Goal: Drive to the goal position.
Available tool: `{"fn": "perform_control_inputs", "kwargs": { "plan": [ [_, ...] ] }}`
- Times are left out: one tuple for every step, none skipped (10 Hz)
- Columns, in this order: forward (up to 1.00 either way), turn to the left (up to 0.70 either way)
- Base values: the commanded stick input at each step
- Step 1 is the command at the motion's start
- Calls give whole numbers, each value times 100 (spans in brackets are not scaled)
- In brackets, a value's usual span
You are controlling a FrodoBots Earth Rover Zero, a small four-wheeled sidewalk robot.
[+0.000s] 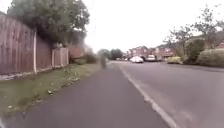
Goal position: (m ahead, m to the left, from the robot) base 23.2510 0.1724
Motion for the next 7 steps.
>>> {"fn": "perform_control_inputs", "kwargs": {
  "plan": [
    [100,0],
    [100,-2],
    [100,-4],
    [100,-9],
    [100,-11],
    [100,-14],
    [100,-16]
  ]
}}
